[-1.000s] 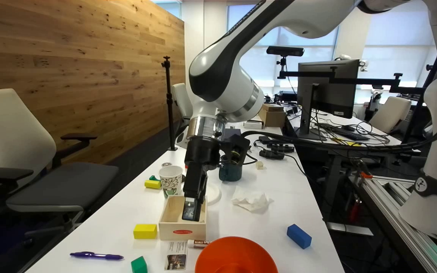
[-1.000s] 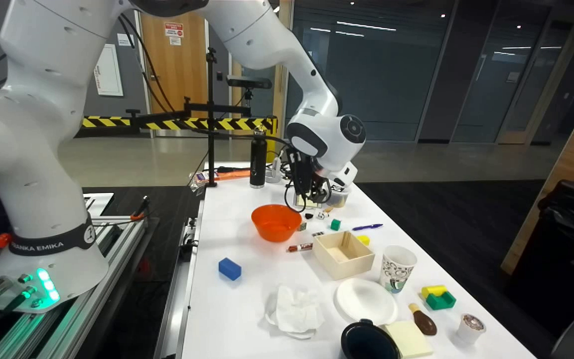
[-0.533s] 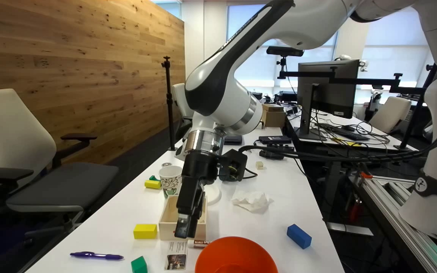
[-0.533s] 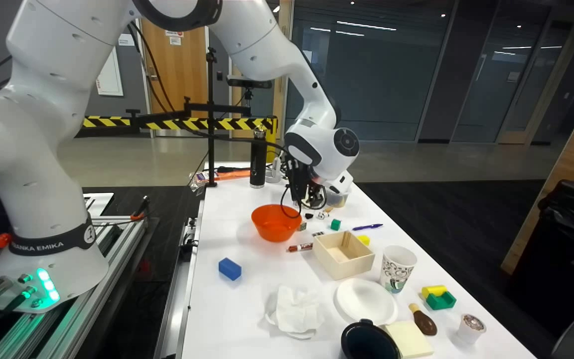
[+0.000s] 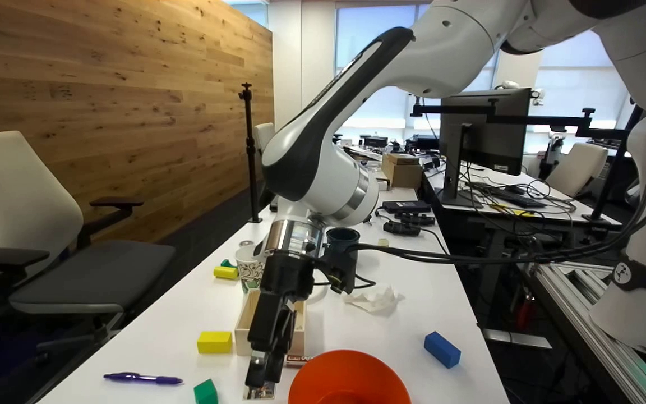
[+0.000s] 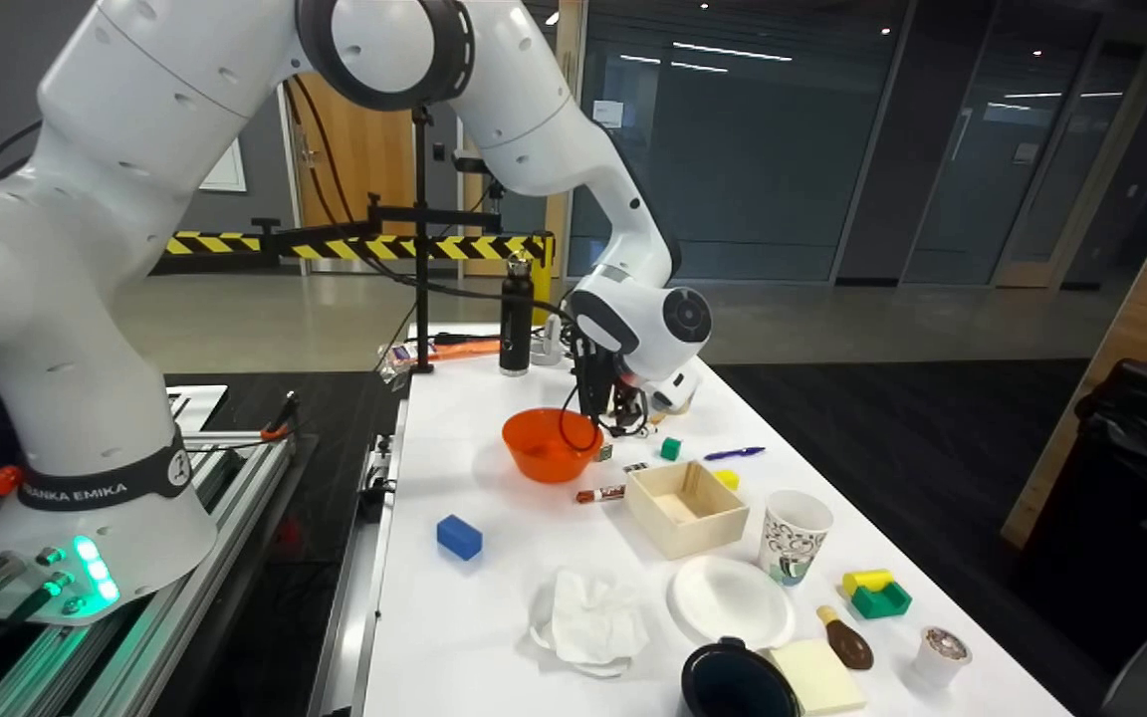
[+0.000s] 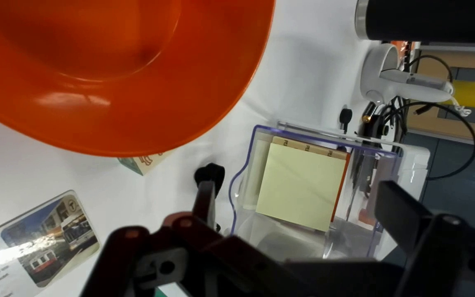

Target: Put the marker inside the box

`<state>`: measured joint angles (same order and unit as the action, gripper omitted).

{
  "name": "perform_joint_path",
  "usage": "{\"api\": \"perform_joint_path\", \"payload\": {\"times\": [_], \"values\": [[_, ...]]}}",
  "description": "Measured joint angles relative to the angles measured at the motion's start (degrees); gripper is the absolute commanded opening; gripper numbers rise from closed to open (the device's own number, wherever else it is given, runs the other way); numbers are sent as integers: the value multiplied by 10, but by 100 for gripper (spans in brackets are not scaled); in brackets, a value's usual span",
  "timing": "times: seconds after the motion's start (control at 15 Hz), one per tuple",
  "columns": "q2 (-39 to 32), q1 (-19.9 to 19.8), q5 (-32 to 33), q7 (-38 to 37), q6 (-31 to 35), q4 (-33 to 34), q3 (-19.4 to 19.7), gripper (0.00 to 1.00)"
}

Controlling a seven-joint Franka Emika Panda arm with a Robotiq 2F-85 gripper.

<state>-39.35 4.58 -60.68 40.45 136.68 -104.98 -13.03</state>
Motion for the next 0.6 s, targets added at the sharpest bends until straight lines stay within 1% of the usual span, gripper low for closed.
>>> {"api": "perform_joint_path", "payload": {"times": [0.07, 0.13, 0.2, 0.27, 0.33, 0.47, 0.6], "values": [[-6, 0, -1, 0, 2, 6, -1, 90], [-11, -1, -2, 1, 4, 11, -3, 85], [-17, -1, -3, 1, 4, 16, -5, 85], [-22, -1, -4, 1, 4, 21, -7, 82], [-27, -1, -4, 1, 4, 27, -9, 85], [-39, 0, -4, 1, 4, 38, -13, 80], [-50, 0, -4, 1, 4, 49, -16, 84]]}}
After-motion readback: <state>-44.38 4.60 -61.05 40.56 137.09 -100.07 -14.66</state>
